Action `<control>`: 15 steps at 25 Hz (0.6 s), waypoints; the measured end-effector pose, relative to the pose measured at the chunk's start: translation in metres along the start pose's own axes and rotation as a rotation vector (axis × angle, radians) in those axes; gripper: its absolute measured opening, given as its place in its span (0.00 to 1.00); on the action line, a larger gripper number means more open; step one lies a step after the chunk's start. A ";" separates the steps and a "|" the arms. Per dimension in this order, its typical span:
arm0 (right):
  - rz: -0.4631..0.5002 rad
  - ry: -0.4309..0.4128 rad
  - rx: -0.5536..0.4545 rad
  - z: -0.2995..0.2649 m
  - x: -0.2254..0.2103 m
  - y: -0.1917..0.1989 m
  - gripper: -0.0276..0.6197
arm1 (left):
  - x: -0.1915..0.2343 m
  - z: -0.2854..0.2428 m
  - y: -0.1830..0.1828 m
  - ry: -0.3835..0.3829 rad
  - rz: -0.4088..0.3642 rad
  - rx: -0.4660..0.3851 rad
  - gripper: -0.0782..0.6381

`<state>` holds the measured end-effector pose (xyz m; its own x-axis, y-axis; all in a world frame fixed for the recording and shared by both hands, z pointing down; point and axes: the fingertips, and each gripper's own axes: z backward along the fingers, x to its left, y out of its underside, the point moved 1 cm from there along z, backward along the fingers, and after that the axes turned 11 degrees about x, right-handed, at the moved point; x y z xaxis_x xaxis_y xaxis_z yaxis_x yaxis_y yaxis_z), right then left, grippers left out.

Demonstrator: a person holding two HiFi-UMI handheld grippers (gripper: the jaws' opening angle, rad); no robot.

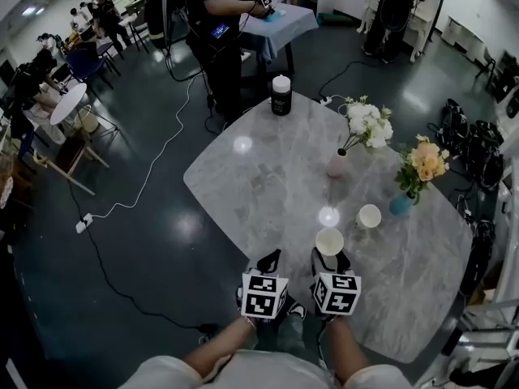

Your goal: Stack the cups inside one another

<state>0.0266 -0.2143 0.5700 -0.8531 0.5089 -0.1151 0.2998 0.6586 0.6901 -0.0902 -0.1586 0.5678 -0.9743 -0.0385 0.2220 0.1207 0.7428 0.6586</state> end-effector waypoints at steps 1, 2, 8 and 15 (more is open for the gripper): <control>-0.002 0.009 -0.008 0.003 -0.003 -0.004 0.40 | -0.003 0.000 -0.005 0.007 -0.008 -0.008 0.10; -0.005 0.017 -0.017 0.006 -0.006 -0.007 0.40 | -0.005 0.000 -0.010 0.015 -0.016 -0.017 0.10; -0.038 0.072 -0.070 0.024 -0.026 -0.027 0.40 | -0.022 -0.001 -0.032 0.057 -0.060 -0.050 0.10; -0.090 0.145 -0.120 0.045 -0.058 -0.039 0.40 | -0.047 -0.009 -0.052 0.108 -0.120 -0.070 0.10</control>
<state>0.0837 -0.2450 0.5181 -0.9293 0.3600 -0.0822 0.1737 0.6226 0.7630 -0.0493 -0.2013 0.5298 -0.9569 -0.1983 0.2121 0.0214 0.6804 0.7325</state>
